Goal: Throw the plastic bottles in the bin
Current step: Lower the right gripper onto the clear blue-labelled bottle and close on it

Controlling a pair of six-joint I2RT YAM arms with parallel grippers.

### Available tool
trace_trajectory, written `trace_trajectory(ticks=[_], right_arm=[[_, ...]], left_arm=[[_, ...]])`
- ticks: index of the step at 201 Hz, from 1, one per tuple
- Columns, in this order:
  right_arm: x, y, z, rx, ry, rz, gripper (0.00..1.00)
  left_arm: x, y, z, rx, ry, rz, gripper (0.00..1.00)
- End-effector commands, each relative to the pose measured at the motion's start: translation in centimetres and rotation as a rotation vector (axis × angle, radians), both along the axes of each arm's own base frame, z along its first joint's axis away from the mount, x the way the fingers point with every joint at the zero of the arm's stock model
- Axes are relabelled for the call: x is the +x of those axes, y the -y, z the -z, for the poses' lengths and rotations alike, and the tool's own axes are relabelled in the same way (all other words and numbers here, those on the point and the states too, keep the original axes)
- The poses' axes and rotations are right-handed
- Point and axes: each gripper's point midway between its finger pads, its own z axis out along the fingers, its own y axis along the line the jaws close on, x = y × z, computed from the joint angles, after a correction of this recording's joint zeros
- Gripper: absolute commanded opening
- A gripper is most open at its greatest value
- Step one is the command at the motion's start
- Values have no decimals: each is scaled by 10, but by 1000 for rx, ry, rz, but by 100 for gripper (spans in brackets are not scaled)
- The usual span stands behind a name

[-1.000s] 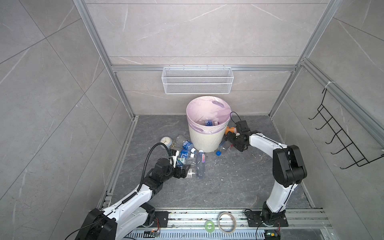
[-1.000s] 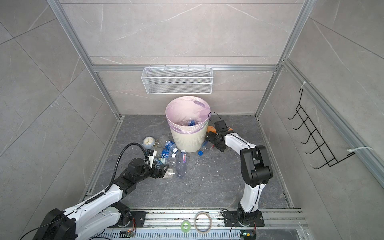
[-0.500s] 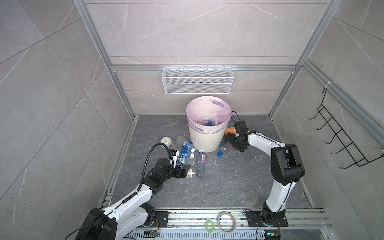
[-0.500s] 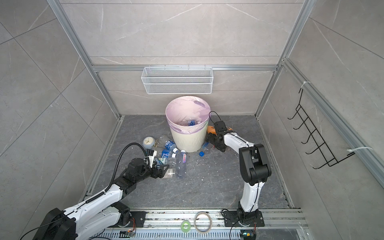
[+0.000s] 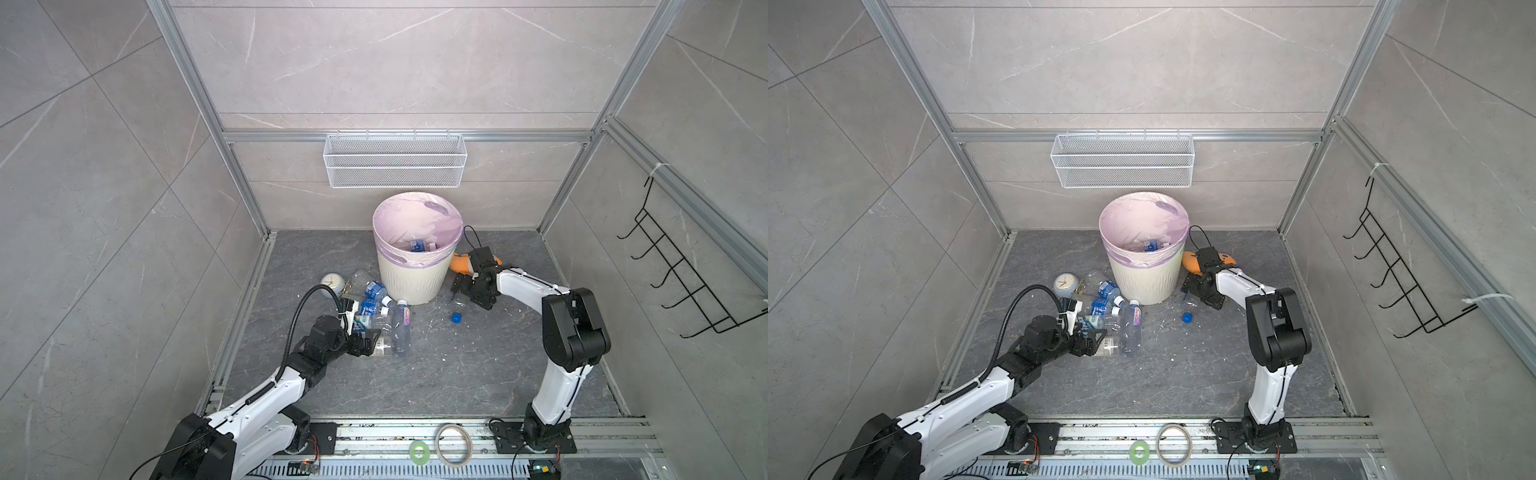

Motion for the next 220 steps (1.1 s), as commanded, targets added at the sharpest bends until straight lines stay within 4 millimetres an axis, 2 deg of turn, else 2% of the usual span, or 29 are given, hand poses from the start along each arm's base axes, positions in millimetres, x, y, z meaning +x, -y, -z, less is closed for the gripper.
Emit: trace_trajectory(ticks=[1,39,77,108,138,193,220], right_arm=[[-3,7,-9,-34,9,-20,91],[-8,8,-7,-44,7,-43,74],[-14,10,-9,-59,7,-63,72],[-23,12,-10,-66,14,-80,61],[-35,11,-13,-64,36,-112,59],[-68,6,-44,-76,171,-166,57],[-84,8,-51,-87,199,-173,57]], left_arm=[[9,9,-25,-27,75,29,99],[8,9,-24,-28,70,31,99],[9,10,-23,-28,68,31,99],[9,9,-24,-27,70,30,99],[9,10,-24,-28,70,31,99],[9,9,-24,-26,70,28,99],[9,9,-24,-27,69,29,99]])
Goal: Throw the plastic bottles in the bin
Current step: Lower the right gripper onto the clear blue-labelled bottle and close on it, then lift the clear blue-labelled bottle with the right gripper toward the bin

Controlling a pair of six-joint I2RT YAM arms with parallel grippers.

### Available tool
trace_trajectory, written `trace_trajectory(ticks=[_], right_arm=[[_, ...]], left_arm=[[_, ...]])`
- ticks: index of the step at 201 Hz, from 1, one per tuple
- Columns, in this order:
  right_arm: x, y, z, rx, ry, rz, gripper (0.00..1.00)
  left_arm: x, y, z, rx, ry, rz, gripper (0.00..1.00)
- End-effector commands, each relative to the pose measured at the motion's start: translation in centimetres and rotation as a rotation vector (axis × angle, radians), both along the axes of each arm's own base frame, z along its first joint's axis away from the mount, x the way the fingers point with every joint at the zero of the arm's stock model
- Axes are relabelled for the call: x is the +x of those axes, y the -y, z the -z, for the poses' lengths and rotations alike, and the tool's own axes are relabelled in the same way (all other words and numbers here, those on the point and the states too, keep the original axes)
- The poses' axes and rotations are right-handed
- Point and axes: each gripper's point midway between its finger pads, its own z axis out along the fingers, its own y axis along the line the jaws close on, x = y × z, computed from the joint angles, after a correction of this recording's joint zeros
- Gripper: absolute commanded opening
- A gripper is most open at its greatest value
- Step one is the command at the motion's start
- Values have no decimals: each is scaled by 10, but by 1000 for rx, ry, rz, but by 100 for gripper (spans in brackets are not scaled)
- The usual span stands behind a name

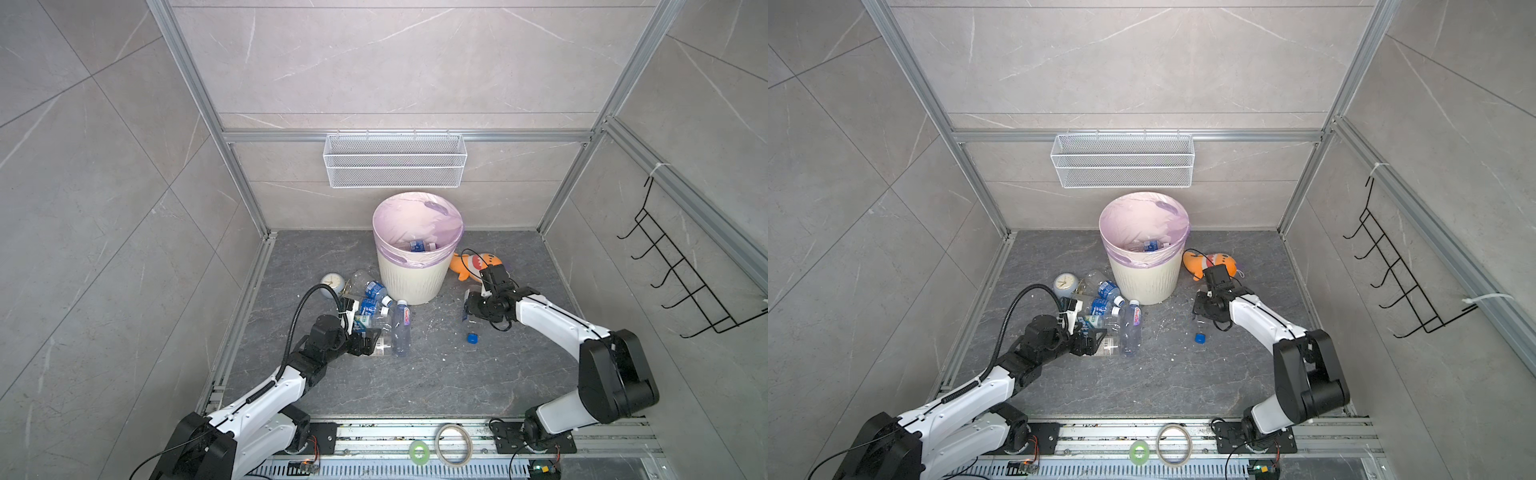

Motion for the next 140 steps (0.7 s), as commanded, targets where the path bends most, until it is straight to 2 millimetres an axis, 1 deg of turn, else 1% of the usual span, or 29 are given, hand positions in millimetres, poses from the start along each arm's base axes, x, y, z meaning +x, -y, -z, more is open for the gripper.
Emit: trace_trajectory(ticks=[1,38,109,140], right_arm=[[-9,4,-8,-32,48,-14,57],[-29,7,-10,-25,77,-15,57],[-71,-3,-17,18,189,-81,56],[-90,-5,-30,34,279,-110,56]], left_arm=[[8,8,-24,-27,72,29,99],[8,8,-23,-25,71,26,99],[8,7,-23,-22,71,23,99],[8,7,-23,-21,70,24,99]])
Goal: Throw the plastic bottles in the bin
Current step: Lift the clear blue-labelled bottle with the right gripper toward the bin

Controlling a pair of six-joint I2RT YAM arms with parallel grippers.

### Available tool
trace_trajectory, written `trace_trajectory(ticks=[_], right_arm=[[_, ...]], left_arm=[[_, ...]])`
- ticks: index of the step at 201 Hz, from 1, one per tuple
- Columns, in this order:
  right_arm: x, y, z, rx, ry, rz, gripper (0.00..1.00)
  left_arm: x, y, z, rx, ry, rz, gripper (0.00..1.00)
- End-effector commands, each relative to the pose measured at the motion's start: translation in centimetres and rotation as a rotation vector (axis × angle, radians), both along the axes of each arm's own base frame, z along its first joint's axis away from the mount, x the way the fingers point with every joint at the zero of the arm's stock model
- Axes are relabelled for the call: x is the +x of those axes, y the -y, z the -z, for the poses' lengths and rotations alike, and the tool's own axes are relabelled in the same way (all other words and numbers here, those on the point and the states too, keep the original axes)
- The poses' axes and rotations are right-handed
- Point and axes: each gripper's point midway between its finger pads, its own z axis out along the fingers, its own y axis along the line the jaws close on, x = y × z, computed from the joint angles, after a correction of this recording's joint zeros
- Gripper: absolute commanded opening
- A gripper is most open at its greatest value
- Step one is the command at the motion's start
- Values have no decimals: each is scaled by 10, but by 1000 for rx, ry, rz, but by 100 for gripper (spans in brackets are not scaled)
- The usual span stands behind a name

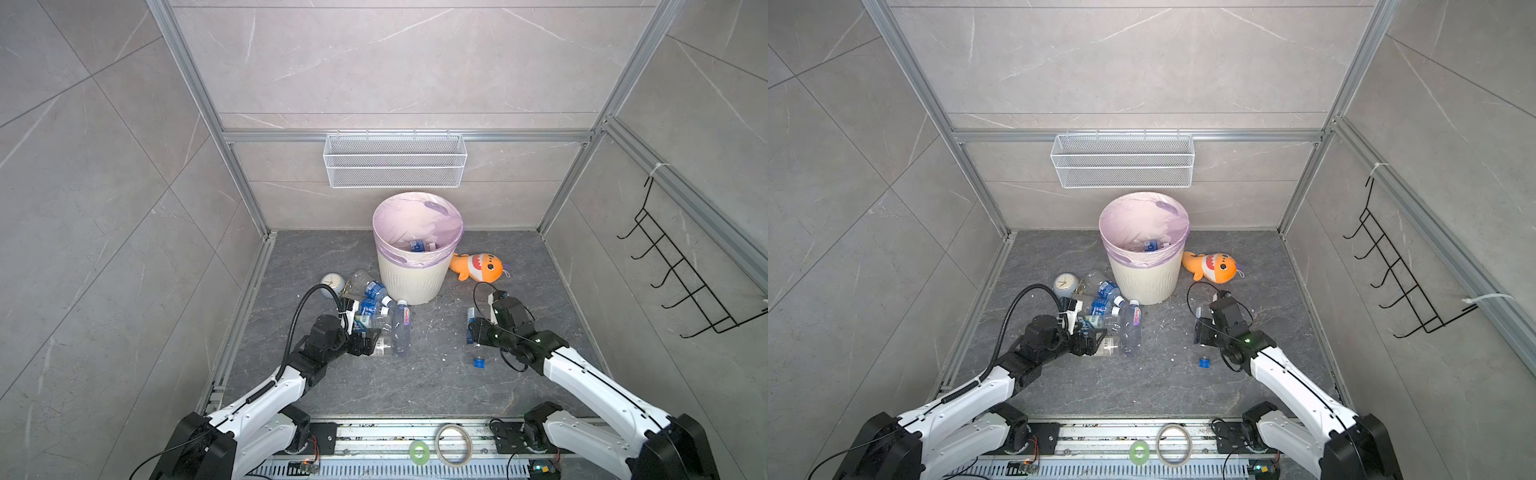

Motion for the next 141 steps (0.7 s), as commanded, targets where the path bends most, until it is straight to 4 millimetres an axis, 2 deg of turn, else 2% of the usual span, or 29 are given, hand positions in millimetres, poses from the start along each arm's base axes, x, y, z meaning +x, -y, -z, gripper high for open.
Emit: trace_trajectory(ticks=[1,39,63,91,108,128,141], right_arm=[[-9,1,-12,9,86,-3,56],[-28,7,-36,38,209,-27,56],[-35,10,-69,70,297,-36,56],[-37,11,-131,100,388,-50,56],[-31,5,-178,116,448,-68,56],[-13,-12,-238,138,503,-107,55],[8,-26,-273,145,527,-120,55]], left_arm=[[8,8,-23,-21,70,25,99],[9,7,-23,-19,69,22,99],[9,7,-22,-17,68,21,99],[9,7,-22,-16,70,22,99],[9,7,-23,-18,71,22,99],[9,7,-23,-18,71,22,99],[9,7,-22,-16,71,22,99]])
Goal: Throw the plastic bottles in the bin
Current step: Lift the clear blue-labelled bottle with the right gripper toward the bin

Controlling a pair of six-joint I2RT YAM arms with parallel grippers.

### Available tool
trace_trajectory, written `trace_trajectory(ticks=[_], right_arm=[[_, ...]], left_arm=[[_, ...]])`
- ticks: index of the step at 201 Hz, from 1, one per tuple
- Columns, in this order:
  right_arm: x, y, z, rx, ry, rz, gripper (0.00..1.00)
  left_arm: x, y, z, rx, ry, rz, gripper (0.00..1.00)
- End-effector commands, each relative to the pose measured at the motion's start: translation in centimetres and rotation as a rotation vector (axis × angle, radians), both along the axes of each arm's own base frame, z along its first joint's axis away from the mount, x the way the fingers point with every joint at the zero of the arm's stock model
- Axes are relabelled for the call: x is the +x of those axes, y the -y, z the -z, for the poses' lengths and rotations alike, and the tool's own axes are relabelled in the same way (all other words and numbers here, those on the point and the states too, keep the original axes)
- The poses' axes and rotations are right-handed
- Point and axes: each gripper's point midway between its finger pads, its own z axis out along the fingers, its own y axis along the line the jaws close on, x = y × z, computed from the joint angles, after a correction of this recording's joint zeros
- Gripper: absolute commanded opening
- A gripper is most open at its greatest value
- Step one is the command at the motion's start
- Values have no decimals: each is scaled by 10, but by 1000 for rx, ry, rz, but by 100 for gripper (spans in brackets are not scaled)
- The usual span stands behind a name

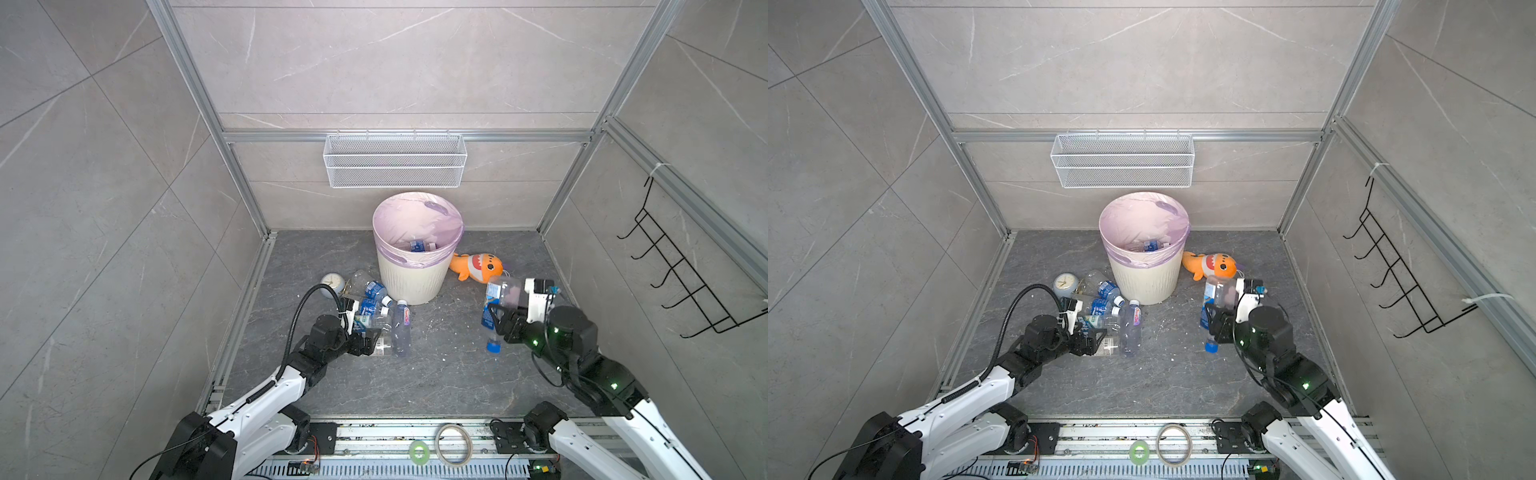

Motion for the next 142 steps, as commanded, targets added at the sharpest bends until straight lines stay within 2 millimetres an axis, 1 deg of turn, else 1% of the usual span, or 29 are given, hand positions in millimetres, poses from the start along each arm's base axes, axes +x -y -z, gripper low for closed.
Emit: trace_trajectory(ticks=[1,11,21,23,29,35,41,45,50,52,53,55,57,61,65,69,71,73,75,83,92,93,95,97,103,105,112,125,142], right_arm=[[27,-21,-56,-12,63,-43,54],[47,-33,-84,-5,82,-42,54],[74,-46,-109,-1,90,-28,55],[78,-48,-117,4,99,-26,55],[97,-57,-129,0,97,-16,56],[110,-64,-141,7,103,-12,57],[134,-75,-148,-4,95,-4,64],[149,-82,-153,-12,91,5,73],[166,-86,-155,-25,74,22,90],[170,-86,-161,-22,76,28,96],[176,-88,-157,-26,65,31,98],[181,-89,-162,-21,67,32,99],[190,-92,-159,-24,55,33,99],[200,-93,-162,-18,51,39,99],[209,-90,-169,-3,60,54,99],[217,-86,-166,7,48,77,99],[216,-81,-172,22,59,88,99],[222,-80,-167,27,53,96,99],[221,-75,-172,41,66,105,99],[234,-67,-160,56,36,132,99],[235,-55,-154,52,1,183,99],[233,-53,-156,53,5,186,99],[234,-52,-154,48,1,193,99],[230,-49,-158,47,13,198,99],[228,-48,-155,37,32,200,99],[225,-47,-153,34,36,198,99],[219,-44,-157,53,73,196,99],[199,-38,-166,69,130,182,99],[181,-33,-165,52,103,167,99]], left_arm=[[9,7,-23,-17,71,22,99],[9,6,-23,-17,73,20,99],[9,6,-24,-15,76,18,99],[9,6,-24,-16,76,17,99],[9,6,-24,-16,76,17,99],[9,6,-24,-16,76,17,99],[9,6,-23,-16,74,17,99],[9,6,-23,-17,72,18,99],[9,7,-23,-18,72,20,99],[9,7,-23,-18,71,20,99],[9,7,-22,-18,70,21,99],[9,7,-22,-17,70,22,99],[9,7,-23,-19,69,22,99],[9,7,-22,-18,68,23,99],[9,8,-22,-20,66,24,99],[9,8,-22,-19,66,23,99],[9,7,-22,-19,66,23,99],[9,7,-22,-19,67,23,99],[8,7,-22,-20,67,24,99],[8,7,-23,-20,69,23,99],[7,6,-24,-20,71,21,99],[7,6,-24,-20,72,19,99],[6,5,-24,-20,73,19,99],[6,5,-24,-20,73,19,99],[5,4,-24,-19,76,16,99],[6,4,-25,-20,78,16,99],[5,4,-26,-23,83,15,99],[5,4,-27,-25,86,15,99],[6,4,-26,-22,82,15,99]])
